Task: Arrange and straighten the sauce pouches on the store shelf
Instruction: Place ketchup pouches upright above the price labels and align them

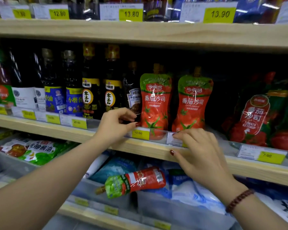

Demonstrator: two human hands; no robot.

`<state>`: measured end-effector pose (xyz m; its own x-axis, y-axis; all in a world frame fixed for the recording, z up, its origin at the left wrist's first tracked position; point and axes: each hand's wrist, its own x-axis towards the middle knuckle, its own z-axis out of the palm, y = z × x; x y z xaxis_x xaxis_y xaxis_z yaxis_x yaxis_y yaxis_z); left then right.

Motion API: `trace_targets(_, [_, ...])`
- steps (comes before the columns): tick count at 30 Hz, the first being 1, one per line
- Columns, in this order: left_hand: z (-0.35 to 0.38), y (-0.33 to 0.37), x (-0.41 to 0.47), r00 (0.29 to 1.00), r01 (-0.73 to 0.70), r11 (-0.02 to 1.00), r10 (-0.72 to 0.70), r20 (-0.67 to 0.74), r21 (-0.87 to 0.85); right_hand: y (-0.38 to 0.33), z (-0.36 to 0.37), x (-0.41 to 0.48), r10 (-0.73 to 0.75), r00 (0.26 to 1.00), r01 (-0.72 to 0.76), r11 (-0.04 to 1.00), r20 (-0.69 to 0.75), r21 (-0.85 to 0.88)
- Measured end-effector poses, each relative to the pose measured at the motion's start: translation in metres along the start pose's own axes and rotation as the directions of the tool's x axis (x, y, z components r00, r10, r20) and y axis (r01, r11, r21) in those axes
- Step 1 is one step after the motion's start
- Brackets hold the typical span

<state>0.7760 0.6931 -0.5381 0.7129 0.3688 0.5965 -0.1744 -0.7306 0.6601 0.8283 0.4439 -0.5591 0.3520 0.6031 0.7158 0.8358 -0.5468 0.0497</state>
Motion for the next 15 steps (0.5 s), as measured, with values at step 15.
trace_targets(15, [0.003, -0.013, -0.017, 0.984, -0.176, 0.984, 0.175, 0.044, 0.017, -0.064, 0.105, -0.027, -0.148, 0.868, 0.029, 0.968, 0.474, 0.249])
